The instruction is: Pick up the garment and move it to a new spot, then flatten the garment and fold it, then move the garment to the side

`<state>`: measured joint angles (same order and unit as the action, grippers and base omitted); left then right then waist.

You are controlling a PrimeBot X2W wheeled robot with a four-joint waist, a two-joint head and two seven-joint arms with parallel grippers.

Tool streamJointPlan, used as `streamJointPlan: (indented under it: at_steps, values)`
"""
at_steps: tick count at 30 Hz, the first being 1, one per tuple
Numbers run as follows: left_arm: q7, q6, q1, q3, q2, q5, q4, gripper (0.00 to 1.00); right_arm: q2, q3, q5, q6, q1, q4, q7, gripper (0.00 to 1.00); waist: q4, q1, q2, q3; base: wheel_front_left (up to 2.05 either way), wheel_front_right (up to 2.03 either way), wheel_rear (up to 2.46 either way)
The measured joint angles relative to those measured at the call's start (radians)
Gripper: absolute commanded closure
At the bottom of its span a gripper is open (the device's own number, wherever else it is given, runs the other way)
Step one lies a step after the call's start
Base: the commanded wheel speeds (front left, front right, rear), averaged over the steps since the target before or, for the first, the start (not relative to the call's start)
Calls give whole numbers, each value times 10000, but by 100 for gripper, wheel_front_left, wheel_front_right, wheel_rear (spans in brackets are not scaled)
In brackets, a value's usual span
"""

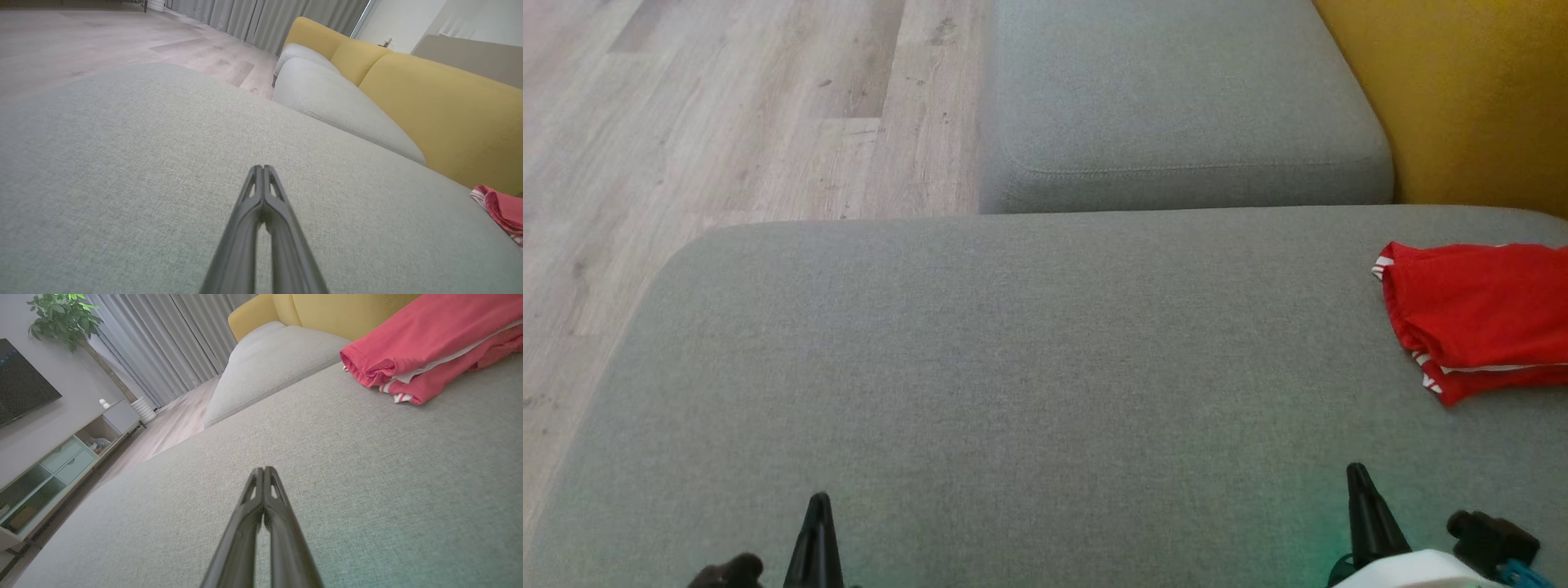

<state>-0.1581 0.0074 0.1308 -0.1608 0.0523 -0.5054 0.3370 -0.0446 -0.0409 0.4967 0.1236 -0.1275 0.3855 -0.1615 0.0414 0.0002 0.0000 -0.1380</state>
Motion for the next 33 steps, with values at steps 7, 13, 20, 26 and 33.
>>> streamJointPlan:
  at_steps: [7,13,20,26,33]
  values:
    - [174,-94,-116,92,0,-802,-54,100,2,151,811,0,8,-56,244,100,-30,0,0,104,0,0,0]
    - [349,-176,-263,328,0,-1494,-111,100,2,222,1501,0,252,-161,382,100,-56,0,0,193,0,0,0]
    - [543,-297,-307,418,-2,-2288,-165,100,4,385,2313,0,360,-198,577,100,-87,0,0,297,0,0,0]
    - [706,-353,-510,648,-6,-2984,-192,100,4,485,2999,0,372,-242,757,100,-113,-1,0,385,0,0,0]
    - [938,-453,-639,744,-6,-3787,-201,100,4,593,3800,0,617,-337,940,100,-143,-1,0,489,0,0,0]
